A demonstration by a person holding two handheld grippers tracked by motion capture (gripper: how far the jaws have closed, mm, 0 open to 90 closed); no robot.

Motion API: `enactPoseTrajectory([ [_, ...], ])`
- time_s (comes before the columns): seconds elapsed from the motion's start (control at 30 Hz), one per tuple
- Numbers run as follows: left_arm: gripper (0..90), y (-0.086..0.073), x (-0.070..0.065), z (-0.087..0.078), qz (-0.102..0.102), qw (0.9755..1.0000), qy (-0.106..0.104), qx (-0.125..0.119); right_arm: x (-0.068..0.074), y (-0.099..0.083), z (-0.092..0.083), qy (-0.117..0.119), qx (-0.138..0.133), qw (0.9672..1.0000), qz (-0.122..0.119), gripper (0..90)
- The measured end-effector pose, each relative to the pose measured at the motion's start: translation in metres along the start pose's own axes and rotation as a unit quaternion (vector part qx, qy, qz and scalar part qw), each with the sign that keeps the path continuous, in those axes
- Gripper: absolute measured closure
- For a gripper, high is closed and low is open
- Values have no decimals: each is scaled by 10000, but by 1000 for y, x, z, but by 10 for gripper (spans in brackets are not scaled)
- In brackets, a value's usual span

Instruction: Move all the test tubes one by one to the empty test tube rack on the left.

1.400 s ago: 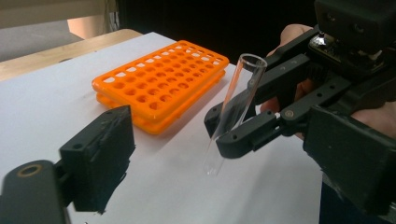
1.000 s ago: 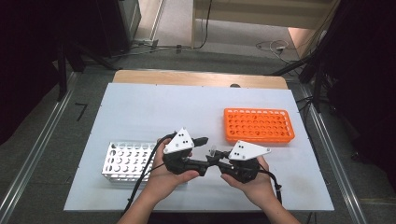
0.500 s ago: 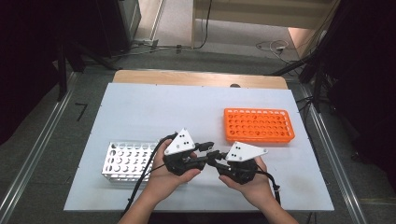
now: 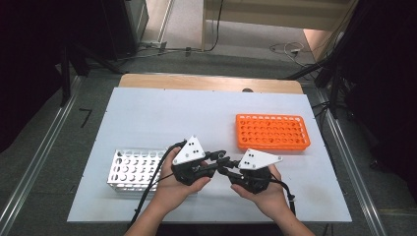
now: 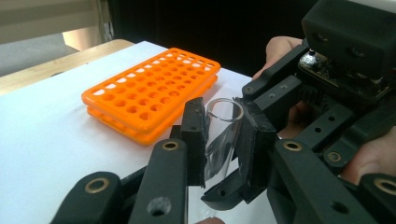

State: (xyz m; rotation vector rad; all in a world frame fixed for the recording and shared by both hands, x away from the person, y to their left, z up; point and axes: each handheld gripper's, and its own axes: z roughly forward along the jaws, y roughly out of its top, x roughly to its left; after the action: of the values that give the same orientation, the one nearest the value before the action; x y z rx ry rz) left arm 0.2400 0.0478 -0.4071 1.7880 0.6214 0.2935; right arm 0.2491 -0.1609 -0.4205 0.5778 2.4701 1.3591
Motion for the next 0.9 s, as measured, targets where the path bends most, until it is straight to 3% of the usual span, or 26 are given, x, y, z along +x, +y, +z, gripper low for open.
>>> enactPoseTrajectory([
  [0.17,755,1,1,-2,23,10000,45,-41,0,0,0,15,-64,10000,37,676],
  [0.5,757,3,8,-14,-6,9997,194,-130,-2,0,-4,187,-325,9993,60,324],
  [0.63,757,5,13,-24,-51,9994,292,-200,-6,-3,-10,65,-394,9991,117,169],
  [0.9,757,5,20,-42,-39,9988,444,-188,-21,-15,-26,47,-466,9982,364,6],
])
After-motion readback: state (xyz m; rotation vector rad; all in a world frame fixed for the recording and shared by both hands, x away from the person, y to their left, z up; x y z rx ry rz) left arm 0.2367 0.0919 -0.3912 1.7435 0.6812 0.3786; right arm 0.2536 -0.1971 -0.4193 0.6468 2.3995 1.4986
